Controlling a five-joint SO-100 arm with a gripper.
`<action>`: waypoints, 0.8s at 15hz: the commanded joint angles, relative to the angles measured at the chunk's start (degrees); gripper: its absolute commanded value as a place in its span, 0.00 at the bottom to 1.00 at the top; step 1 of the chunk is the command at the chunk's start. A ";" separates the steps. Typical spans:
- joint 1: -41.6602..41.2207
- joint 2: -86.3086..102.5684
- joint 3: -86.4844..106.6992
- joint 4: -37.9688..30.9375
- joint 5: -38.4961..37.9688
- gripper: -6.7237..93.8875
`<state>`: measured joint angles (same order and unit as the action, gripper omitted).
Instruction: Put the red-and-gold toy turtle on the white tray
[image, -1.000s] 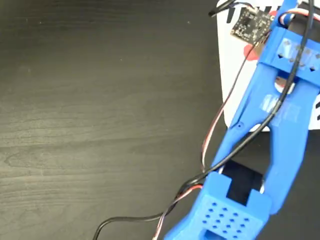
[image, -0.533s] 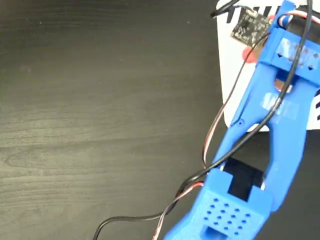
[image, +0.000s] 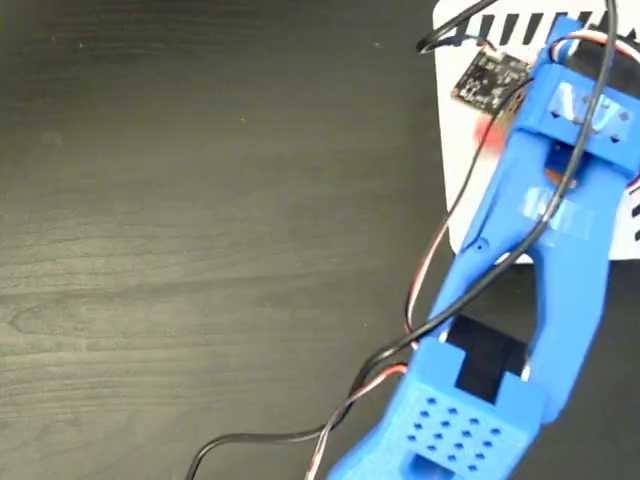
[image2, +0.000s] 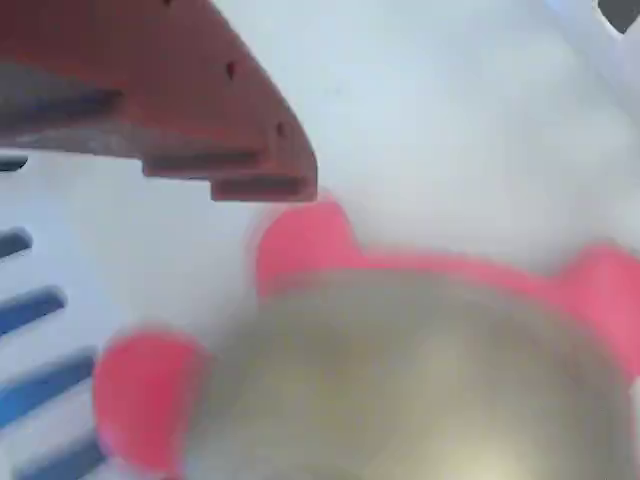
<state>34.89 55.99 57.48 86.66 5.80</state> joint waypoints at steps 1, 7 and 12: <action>0.18 6.24 -0.35 0.79 0.35 0.74; -0.44 7.47 -1.23 2.02 1.14 0.63; -1.76 10.46 -8.88 6.33 0.79 0.40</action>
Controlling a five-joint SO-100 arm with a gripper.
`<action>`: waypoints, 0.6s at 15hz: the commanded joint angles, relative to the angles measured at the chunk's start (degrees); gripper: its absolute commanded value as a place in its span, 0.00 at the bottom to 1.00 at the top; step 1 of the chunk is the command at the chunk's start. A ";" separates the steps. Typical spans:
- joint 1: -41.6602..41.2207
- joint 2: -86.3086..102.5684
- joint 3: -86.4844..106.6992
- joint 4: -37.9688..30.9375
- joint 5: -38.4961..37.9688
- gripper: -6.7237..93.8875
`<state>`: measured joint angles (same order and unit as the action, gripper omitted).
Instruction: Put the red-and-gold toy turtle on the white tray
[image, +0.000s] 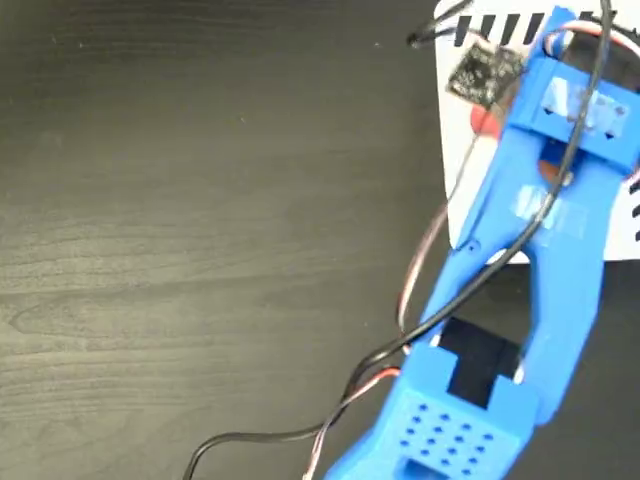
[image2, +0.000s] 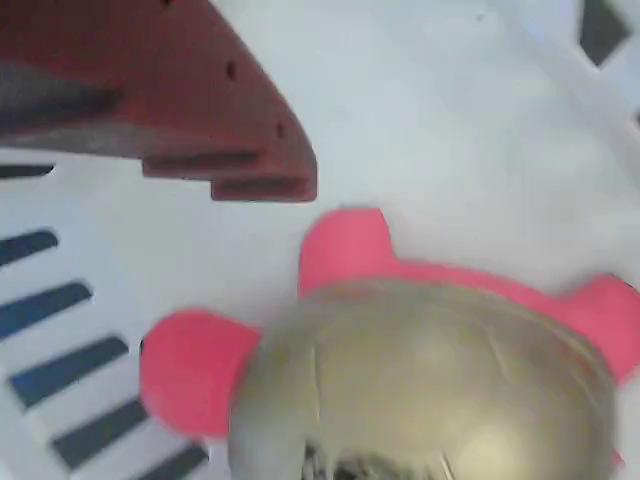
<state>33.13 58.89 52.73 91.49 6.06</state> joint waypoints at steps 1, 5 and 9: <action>-0.35 8.61 -4.75 2.29 0.18 0.38; -2.02 16.26 -1.58 -3.69 -0.97 0.07; -7.21 26.54 5.19 -10.55 -2.20 0.07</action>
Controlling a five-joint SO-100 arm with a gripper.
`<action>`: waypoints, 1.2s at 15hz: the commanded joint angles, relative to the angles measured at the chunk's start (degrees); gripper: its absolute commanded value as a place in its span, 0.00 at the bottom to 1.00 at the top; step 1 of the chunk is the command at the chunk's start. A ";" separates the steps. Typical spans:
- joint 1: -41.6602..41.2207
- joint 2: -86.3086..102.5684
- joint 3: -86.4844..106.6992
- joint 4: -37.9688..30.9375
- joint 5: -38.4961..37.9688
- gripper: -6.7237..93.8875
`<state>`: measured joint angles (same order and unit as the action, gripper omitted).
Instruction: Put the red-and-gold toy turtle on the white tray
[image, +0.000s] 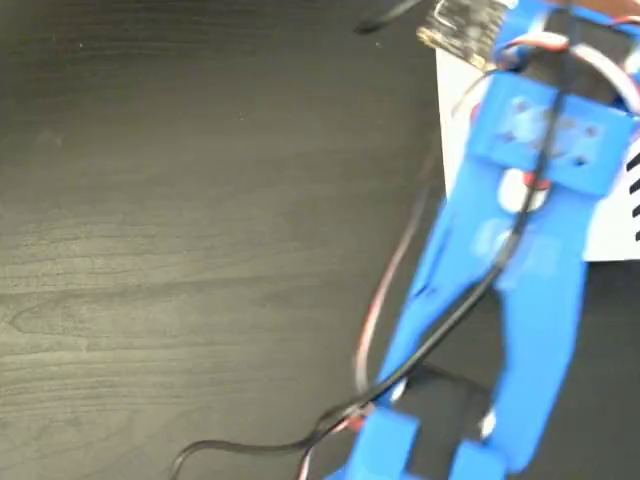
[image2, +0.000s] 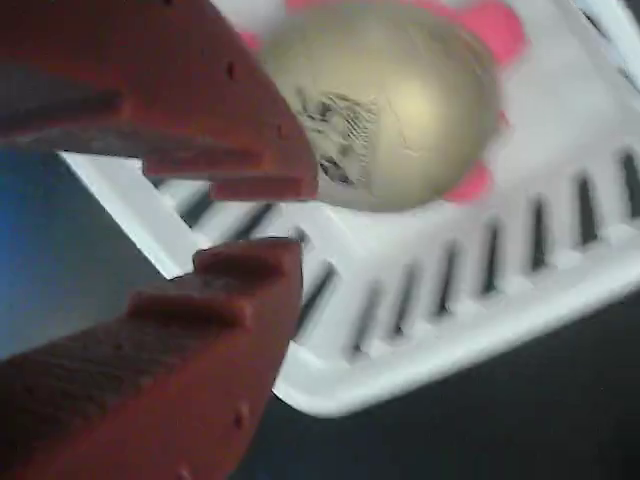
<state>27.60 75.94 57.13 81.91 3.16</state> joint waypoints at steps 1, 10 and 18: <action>-3.87 13.27 3.60 -1.93 1.67 0.07; -24.26 54.40 60.38 -28.13 -1.93 0.07; -27.69 84.37 101.51 -28.13 -2.37 0.07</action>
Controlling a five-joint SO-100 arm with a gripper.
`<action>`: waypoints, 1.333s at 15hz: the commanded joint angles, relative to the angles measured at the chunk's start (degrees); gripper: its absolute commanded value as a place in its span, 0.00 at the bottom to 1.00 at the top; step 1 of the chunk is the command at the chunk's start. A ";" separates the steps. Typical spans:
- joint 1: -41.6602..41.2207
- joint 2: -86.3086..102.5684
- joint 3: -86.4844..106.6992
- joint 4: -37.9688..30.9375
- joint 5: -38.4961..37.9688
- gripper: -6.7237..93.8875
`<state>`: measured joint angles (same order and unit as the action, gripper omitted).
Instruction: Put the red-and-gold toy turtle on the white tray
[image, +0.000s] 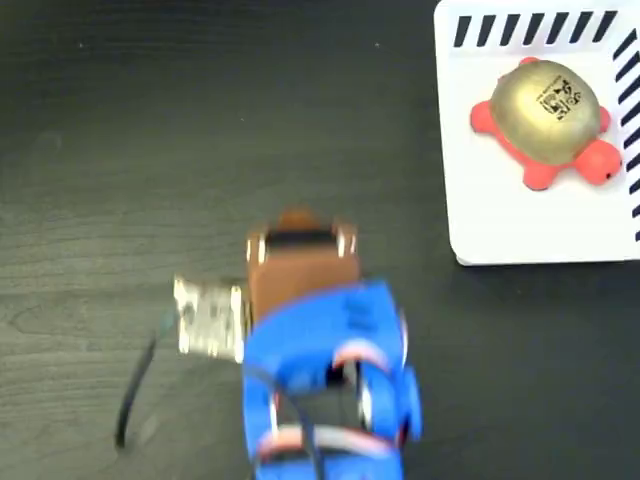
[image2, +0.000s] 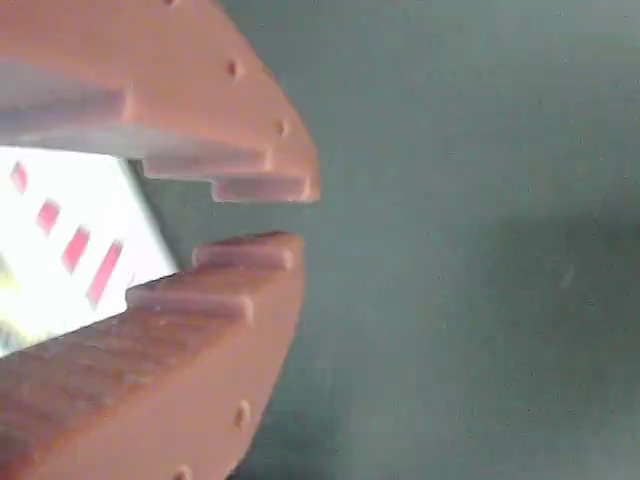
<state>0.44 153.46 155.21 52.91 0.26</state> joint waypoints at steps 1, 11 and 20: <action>-0.88 9.84 6.42 1.58 0.44 0.07; -3.52 31.11 11.60 20.30 1.49 0.07; -3.34 32.70 11.95 20.57 1.58 0.07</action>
<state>-1.76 185.98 167.87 72.86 0.97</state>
